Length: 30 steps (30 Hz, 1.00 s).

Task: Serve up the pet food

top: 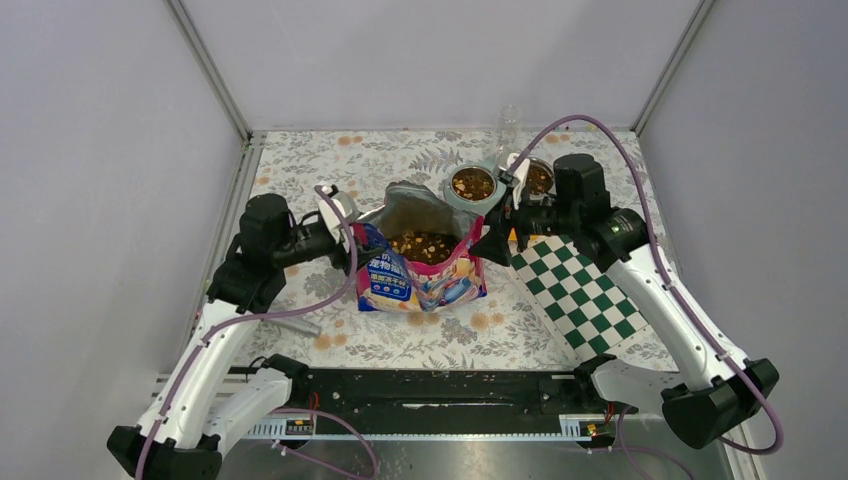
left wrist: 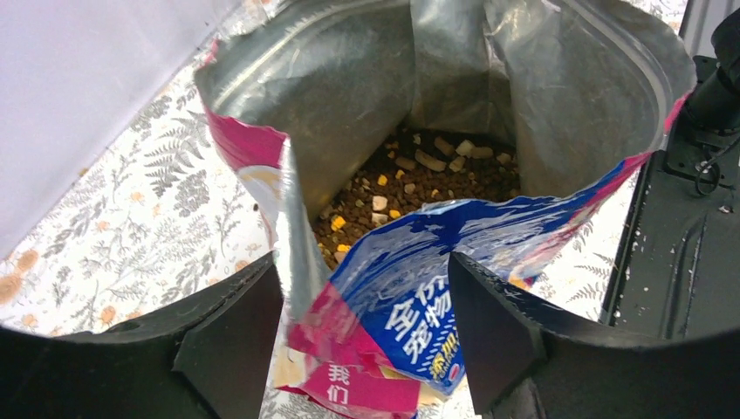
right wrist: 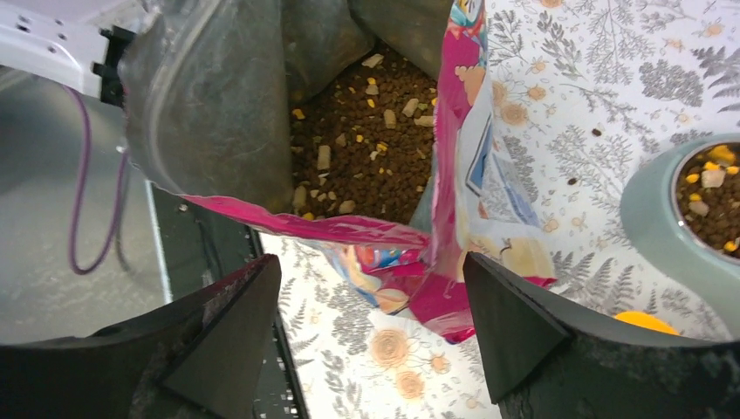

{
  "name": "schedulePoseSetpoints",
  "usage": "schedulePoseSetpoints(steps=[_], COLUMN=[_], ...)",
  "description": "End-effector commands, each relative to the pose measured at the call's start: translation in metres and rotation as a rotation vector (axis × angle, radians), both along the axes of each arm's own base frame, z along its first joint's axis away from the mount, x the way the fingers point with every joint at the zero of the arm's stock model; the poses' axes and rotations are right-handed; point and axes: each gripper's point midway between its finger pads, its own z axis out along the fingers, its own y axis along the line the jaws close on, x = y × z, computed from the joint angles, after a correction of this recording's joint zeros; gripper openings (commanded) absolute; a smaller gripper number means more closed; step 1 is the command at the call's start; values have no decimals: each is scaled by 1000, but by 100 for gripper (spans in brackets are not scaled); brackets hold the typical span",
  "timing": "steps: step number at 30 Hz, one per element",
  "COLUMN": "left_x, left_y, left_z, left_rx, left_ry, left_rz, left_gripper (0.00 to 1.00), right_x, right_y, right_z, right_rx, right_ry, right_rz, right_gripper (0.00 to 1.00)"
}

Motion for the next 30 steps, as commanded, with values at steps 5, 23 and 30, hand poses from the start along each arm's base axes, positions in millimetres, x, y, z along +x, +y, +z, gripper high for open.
schedulePoseSetpoints(steps=[5, 23, 30], left_x=[9, 27, 36], left_y=[-9, 3, 41], left_z=[21, 4, 11], left_rx=[-35, 55, 203], left_ry=[-99, -135, -213], left_rz=[-151, -146, -29], left_gripper=[66, 0, 0], right_x=[32, 32, 41], right_y=[11, 27, -13], right_z=[-8, -17, 6], right_rx=[-18, 23, -85], right_ry=[-238, -277, -416], right_rz=[94, 222, 83], right_gripper=[88, 0, 0])
